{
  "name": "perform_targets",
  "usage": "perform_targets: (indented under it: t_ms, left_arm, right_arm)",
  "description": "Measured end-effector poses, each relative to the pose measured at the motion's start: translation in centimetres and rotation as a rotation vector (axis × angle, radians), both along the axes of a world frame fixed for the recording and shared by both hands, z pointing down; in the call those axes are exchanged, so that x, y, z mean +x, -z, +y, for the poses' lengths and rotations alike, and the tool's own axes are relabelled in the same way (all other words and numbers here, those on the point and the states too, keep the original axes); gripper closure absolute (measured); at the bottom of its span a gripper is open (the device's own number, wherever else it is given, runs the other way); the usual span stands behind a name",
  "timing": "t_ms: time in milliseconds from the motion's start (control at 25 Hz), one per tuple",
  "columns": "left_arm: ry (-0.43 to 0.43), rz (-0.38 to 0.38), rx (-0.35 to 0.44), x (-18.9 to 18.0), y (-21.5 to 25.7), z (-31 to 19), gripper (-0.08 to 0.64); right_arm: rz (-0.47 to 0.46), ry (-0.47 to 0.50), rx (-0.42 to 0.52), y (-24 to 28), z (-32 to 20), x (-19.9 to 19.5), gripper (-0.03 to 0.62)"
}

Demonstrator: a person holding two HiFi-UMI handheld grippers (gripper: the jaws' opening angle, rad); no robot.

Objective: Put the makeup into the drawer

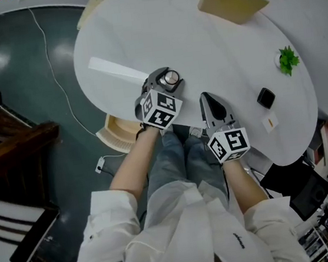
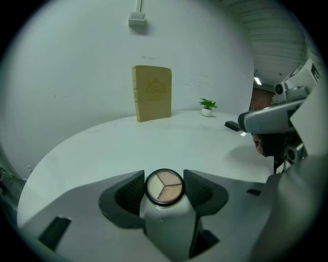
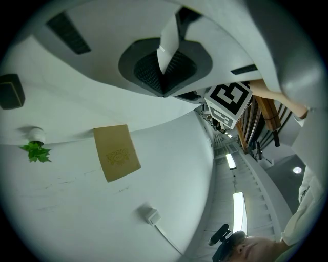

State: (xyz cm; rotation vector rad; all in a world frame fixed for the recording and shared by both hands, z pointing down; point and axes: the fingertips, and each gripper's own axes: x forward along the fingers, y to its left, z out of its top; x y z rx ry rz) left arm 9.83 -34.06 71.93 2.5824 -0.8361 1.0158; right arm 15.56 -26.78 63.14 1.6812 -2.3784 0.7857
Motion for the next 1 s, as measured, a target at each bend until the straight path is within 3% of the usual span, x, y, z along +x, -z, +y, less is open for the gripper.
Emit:
perform_targets:
  t_ms: [240,560,1000]
  left_arm:
    - [0.001,0.0,0.002,-0.2,0.0,0.2,0.311]
    - [0.056,0.068,0.001,-2.2,2.1,1.8,0.313]
    - [0.135,0.085,0.013,-10.0,4.3,7.8,0.313]
  right_arm:
    - [0.002,0.006,0.006,0.4,0.5,-0.2,0.575]
    - [-0.001,0.054,0.014,1.2,1.4,-1.2,0.575]
    - [-0.028,0.274,-0.019,0.7,4.3,-10.0,0.575]
